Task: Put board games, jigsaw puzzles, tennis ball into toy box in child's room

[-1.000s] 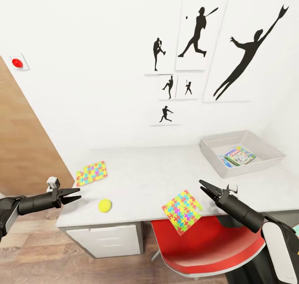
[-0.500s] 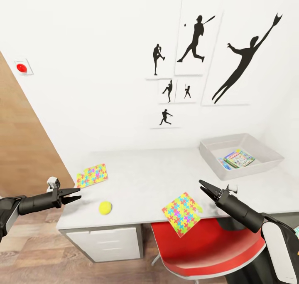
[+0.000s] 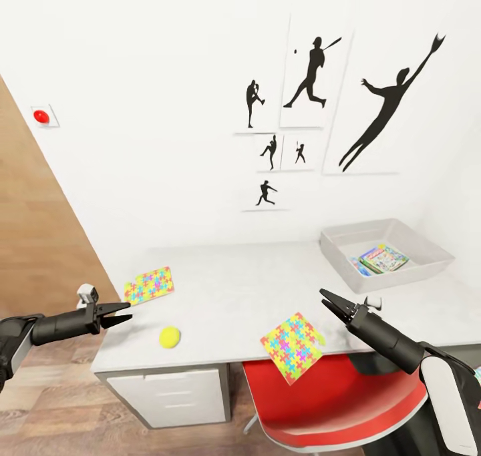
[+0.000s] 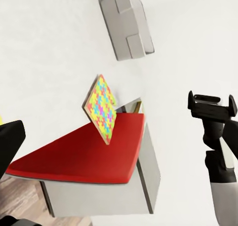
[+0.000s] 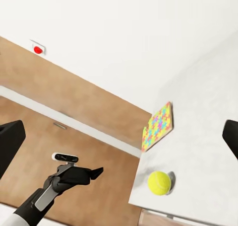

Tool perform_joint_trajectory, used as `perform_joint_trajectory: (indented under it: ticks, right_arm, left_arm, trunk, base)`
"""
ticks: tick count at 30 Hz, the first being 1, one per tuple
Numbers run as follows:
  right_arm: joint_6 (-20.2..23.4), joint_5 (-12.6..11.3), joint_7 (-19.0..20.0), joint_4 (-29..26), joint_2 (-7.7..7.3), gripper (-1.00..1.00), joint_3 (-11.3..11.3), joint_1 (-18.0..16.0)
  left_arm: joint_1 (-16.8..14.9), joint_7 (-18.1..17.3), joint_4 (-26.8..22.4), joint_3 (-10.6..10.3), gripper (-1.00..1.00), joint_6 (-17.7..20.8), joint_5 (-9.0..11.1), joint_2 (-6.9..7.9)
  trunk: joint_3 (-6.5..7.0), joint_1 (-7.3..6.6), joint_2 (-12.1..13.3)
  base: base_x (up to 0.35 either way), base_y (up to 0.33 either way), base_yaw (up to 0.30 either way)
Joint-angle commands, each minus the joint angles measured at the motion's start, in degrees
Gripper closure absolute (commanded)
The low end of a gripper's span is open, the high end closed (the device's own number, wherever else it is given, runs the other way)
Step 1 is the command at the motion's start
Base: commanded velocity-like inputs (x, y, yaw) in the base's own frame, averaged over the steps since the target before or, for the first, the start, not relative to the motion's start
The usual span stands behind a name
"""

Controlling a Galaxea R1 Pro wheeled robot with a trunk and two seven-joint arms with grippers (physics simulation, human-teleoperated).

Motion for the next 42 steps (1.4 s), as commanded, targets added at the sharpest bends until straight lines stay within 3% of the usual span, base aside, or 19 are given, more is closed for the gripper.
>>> perform_joint_trajectory:
  ticks: [1,32,37,42]
  right_arm:
    - [0.28,0.14,0.22,-0.01,0.02,-1.00,-0.07,-0.06]
    - [0.19,0.17,0.00,-0.01,0.09,-1.00,0.04,-0.06]
    - [-0.74,0.23,-0.14,-0.01,0.07,-1.00,0.06,-0.06]
    - [-3.16,0.70,-0.10,-0.01,0.00,-1.00,0.10,-0.06]
  left_arm:
    - [-0.04,-0.23,-0.02,-0.05,-1.00,0.62,-0.03,-0.04]
    - [-0.04,0.56,-0.60,-0.11,-1.00,0.74,-0.11,-0.49]
    - [-0.04,4.63,-0.62,-0.11,-1.00,0.86,-0.37,-2.95]
    - [-0.06,9.98,-0.69,-0.12,-1.00,1.22,-0.45,-7.15]
  trunk:
    - [-0.02,0.04,-0.11]
    - [2.92,0.04,-0.11]
    - [3.40,0.04,-0.11]
    - [3.87,0.04,-0.11]
  base:
    - [0.000,0.000,0.000]
    - [0.000,0.000,0.000]
    - [0.000,0.000,0.000]
    - [0.000,0.000,0.000]
